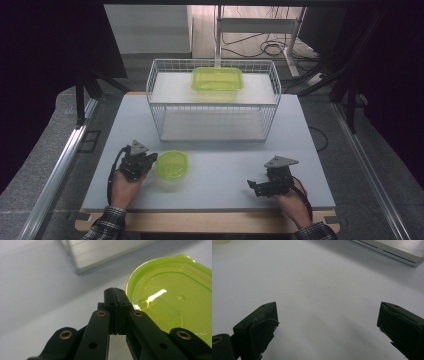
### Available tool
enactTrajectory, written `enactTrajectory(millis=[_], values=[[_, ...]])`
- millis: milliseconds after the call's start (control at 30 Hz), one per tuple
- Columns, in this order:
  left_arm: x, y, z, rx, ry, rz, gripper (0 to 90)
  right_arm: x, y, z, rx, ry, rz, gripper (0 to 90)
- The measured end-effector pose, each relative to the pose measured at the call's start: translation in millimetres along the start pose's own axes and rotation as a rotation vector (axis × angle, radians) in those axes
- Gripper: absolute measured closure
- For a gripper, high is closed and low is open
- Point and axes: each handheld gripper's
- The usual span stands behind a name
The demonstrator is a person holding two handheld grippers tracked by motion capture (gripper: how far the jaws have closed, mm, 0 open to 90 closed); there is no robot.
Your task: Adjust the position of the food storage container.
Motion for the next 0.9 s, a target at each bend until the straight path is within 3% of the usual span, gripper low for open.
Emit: enactTrajectory(millis=[33, 67, 133, 200, 267, 367, 467, 667, 900], values=[[-1.2, -5.9, -2.5, -0.03, 0.005, 0.007, 90.0, -0.1, 0.1, 0.1, 0.001, 0.001, 0.0, 3.5], [-1.2, -5.9, -2.5, -0.03, 0.005, 0.007, 90.0, 0.1, 0.0, 0.1, 0.001, 0.001, 0.0, 3.5], [0.0, -5.0, -1.8, -0.057, 0.019, -0.048, 90.0, 1.2, -0.4, 0.1, 0.001, -0.001, 0.002, 3.5], [0.5, -2.5, -0.5, -0.068, 0.027, -0.053, 90.0, 1.8, -0.7, 0.2, 0.0, -0.002, 0.004, 3.5], [-0.4, 4.9, 9.7, -0.058, 0.07, -0.007, 90.0, 2.7, -1.9, 0.6, -0.003, -0.005, 0.005, 3.5], [-1.4, 3.5, 20.2, -0.073, 0.116, 0.055, 90.0, 2.7, -2.5, 0.9, -0.006, -0.007, 0.005, 3.5], [-1.9, -0.2, 21.5, -0.072, 0.117, 0.109, 90.0, 2.9, -2.3, 0.8, -0.002, -0.004, 0.007, 3.5], [-9.8, -11.2, 18.2, -0.113, 0.142, 0.147, 90.0, 2.5, -1.6, 0.8, -0.002, -0.005, 0.008, 3.5], [-17.3, -24.5, 10.3, -0.131, 0.138, 0.197, 90.0, 2.1, -1.7, 0.9, -0.002, -0.003, 0.007, 3.6]])
Point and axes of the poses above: each handheld gripper's, and its own axes: x roughly backward along the jaws, z roughly out of its underside, y roughly to its left, and after that the axes turned 3 degrees about y, right-handed
